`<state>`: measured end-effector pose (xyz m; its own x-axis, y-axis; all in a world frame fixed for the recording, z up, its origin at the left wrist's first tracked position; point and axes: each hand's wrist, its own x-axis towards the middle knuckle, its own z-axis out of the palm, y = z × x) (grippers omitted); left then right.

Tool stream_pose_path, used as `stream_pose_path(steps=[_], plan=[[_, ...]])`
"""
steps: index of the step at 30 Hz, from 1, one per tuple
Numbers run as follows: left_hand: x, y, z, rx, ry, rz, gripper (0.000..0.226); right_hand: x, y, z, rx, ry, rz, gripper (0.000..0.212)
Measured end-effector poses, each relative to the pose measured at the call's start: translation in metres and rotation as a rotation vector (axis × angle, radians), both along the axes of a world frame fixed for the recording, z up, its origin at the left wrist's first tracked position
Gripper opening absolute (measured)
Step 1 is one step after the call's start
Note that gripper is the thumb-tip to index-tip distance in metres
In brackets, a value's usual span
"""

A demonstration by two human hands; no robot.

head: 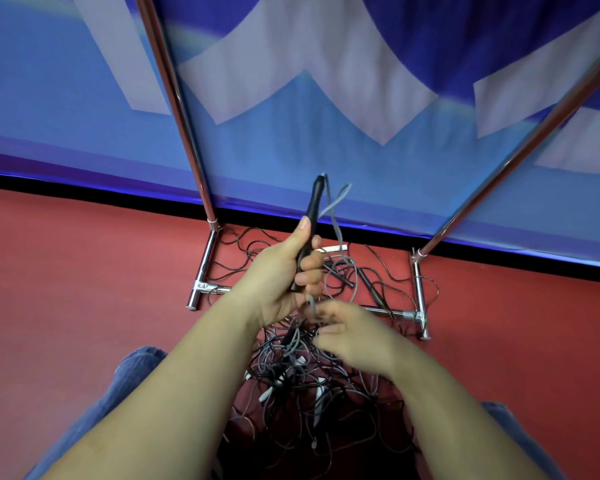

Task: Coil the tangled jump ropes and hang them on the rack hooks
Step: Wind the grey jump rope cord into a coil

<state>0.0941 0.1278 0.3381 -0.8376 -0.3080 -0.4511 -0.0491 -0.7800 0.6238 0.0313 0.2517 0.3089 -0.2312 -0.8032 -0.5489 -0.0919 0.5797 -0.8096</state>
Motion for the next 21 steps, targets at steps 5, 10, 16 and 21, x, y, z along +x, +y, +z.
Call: stream_pose_path(steps=[5, 10, 16, 21], plan=[[-0.002, -0.001, 0.002, -0.080, -0.048, 0.128, 0.029, -0.003, 0.000, -0.005, -0.053, 0.264, -0.171, 0.014], [0.000, -0.006, -0.010, -0.340, -0.197, 0.085, 0.017, -0.013, -0.005, 0.010, -0.126, -0.114, -0.533, 0.018], [0.009, -0.003, -0.026, -0.784, -0.452, -0.234, 0.032, -0.028, -0.003, 0.025, -0.241, -0.589, -0.934, 0.018], [0.006, 0.004, -0.023, -0.608, -0.397, -0.297, 0.018, -0.037, 0.000, 0.036, -0.353, -0.796, -1.056, 0.020]])
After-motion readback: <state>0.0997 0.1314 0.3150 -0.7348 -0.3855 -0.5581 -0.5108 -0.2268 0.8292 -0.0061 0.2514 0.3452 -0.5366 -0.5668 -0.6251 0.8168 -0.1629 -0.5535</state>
